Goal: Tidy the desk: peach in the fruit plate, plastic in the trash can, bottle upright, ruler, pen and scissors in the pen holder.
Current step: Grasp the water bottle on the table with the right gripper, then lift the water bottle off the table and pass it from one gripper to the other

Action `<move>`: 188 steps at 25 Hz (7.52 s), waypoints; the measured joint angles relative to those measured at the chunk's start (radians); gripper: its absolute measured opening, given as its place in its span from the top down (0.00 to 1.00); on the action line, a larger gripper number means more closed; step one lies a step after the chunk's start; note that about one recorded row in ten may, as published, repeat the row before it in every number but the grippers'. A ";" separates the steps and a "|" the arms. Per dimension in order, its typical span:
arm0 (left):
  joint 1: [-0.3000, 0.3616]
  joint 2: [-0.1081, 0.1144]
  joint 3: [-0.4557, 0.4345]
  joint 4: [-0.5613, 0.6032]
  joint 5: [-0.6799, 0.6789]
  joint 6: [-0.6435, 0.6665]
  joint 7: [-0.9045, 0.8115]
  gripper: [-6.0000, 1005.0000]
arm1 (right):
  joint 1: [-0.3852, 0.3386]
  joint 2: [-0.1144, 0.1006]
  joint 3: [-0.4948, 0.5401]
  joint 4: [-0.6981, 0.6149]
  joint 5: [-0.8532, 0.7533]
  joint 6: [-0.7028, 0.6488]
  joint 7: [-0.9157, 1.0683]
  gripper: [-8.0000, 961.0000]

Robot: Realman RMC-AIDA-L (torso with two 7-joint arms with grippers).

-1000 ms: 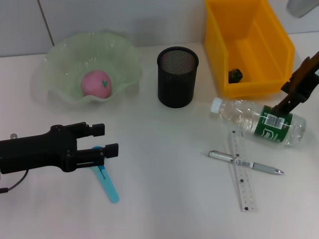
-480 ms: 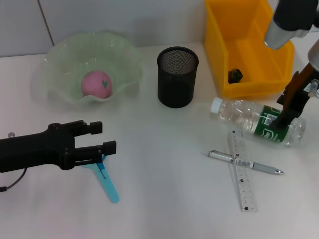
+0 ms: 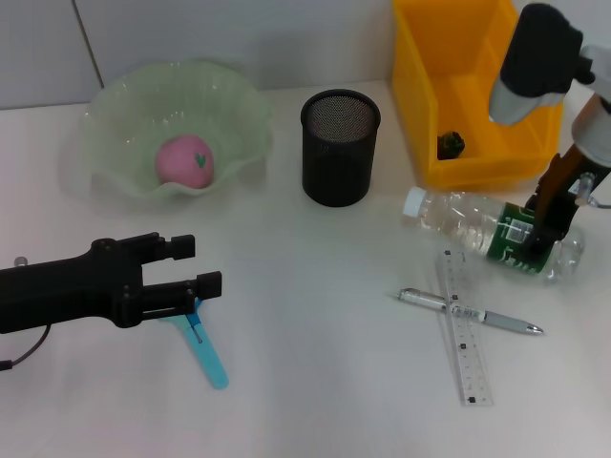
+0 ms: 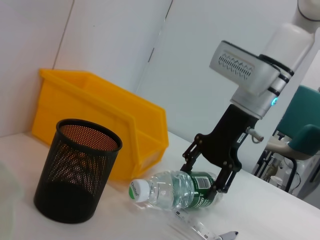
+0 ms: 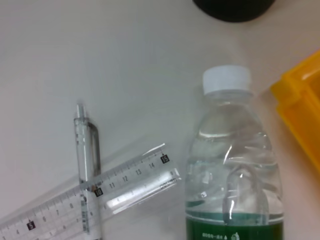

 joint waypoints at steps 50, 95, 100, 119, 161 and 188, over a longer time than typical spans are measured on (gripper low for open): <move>0.006 0.000 0.001 0.000 0.000 0.011 0.000 0.22 | -0.029 0.026 0.004 0.072 -0.012 0.115 0.001 0.19; -0.006 0.004 -0.001 0.002 -0.001 0.018 -0.006 0.22 | -0.362 0.075 0.197 -0.419 0.311 -0.039 -0.256 0.19; -0.006 0.004 -0.001 0.002 -0.006 0.028 -0.011 0.22 | -0.393 0.079 0.250 -0.466 0.401 -0.088 -0.327 0.19; -0.044 -0.039 -0.080 -0.008 -0.106 0.023 -0.005 0.22 | -0.394 0.091 0.329 -0.179 0.971 -0.096 -0.691 0.18; -0.174 -0.052 -0.117 -0.434 -0.471 0.079 0.387 0.22 | -0.213 0.102 0.325 0.503 1.207 0.002 -1.129 0.18; -0.187 -0.054 -0.124 -0.500 -0.496 0.111 0.431 0.22 | -0.196 0.103 0.330 0.571 1.233 -0.003 -1.219 0.18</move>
